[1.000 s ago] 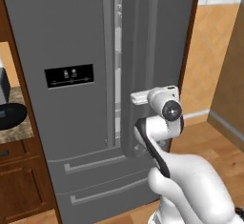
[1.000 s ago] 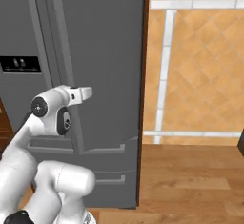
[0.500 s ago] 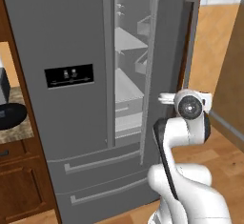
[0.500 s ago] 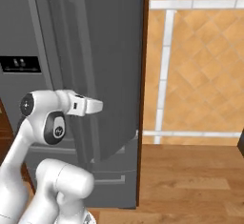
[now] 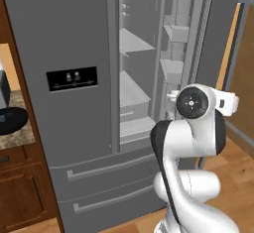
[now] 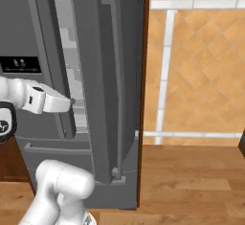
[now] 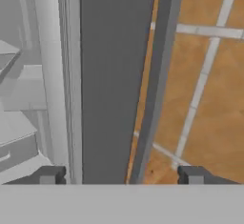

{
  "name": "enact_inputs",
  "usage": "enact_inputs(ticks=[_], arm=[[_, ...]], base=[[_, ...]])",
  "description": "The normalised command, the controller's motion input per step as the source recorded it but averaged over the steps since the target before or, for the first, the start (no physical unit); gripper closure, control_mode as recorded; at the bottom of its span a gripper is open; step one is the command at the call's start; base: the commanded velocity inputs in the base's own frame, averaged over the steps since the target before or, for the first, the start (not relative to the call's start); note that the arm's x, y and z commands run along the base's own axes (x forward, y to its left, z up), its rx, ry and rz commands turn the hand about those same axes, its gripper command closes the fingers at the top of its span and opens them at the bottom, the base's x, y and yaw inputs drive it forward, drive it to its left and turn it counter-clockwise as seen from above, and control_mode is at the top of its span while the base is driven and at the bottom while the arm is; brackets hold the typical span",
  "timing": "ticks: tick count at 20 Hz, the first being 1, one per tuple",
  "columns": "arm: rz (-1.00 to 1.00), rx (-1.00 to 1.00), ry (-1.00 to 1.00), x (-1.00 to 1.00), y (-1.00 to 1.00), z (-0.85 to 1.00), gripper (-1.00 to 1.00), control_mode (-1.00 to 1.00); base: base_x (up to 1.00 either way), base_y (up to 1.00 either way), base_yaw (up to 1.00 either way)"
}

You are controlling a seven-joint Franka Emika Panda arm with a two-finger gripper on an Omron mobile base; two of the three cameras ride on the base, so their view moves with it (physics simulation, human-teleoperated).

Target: Grab a lemon wedge from the fridge and one ice cube from the ice bowl, and put them in the glass of lemonade.

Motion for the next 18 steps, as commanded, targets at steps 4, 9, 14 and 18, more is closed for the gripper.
enact_inputs(ticks=[4,9,14,18], arm=[[-0.23,-0.22,0.04,0.01,0.94,0.0,-1.0,-1.0],[-0.06,-0.05,0.0,1.0,-0.08,-0.24,-1.0,-1.0],[0.0,0.0,0.0,1.0,-0.27,-0.3,-1.0,-1.0],[0.0,0.0,0.0,1.0,-0.43,-0.32,-1.0,-1.0]], base=[[0.0,0.0,0.0],[0.0,0.0,0.0],[0.0,0.0,0.0],[0.0,0.0,0.0]])
